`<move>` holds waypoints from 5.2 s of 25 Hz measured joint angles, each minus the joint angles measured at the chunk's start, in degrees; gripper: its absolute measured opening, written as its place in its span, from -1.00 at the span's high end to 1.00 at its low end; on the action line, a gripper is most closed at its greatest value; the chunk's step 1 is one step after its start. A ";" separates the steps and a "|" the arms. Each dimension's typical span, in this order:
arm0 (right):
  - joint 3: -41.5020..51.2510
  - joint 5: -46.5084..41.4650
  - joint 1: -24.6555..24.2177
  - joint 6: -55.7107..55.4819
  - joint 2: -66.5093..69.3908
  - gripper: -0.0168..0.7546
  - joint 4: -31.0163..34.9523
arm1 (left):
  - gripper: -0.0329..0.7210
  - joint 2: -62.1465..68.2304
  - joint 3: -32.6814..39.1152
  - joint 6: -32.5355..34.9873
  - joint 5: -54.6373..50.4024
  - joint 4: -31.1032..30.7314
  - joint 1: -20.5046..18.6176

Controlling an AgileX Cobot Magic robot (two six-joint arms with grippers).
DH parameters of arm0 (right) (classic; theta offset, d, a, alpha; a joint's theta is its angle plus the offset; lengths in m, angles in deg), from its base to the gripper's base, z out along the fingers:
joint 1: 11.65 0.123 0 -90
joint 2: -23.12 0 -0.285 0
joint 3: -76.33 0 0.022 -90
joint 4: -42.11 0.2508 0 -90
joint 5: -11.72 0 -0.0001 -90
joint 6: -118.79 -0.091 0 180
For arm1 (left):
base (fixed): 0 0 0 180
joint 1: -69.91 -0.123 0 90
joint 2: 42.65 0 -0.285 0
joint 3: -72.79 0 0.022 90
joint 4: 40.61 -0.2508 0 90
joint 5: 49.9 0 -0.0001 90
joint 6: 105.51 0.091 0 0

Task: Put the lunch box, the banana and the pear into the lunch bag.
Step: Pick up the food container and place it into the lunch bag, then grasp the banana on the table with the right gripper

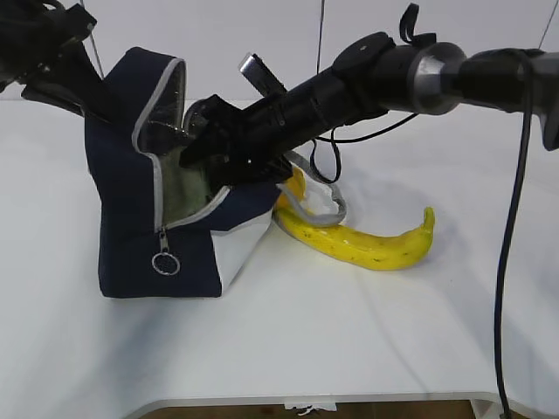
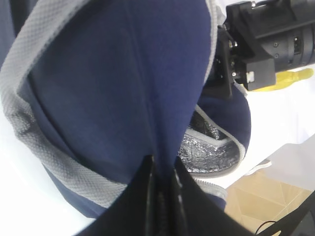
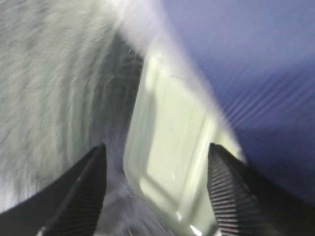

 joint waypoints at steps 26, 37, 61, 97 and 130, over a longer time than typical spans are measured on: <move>-25.52 -16.60 0.00 -14.10 -5.49 -0.36 -38.32 | 0.89 0.00 0.00 0.00 0.00 -3.27 0.00; -2.31 -17.00 0.00 -14.23 -23.94 -0.36 -53.51 | 0.89 0.00 0.00 0.00 0.00 -4.12 0.00; 24.91 -16.77 0.00 -14.35 -36.21 -0.37 -66.94 | 0.89 0.00 0.00 0.00 0.00 -4.29 0.00; 25.05 -12.12 0.00 -25.38 -23.94 -0.23 -70.92 | 0.89 0.00 0.00 0.01 0.00 -4.38 0.00; 25.05 -14.83 0.00 -25.50 -23.93 0.32 -70.60 | 0.89 0.00 0.00 0.11 0.00 -4.38 0.00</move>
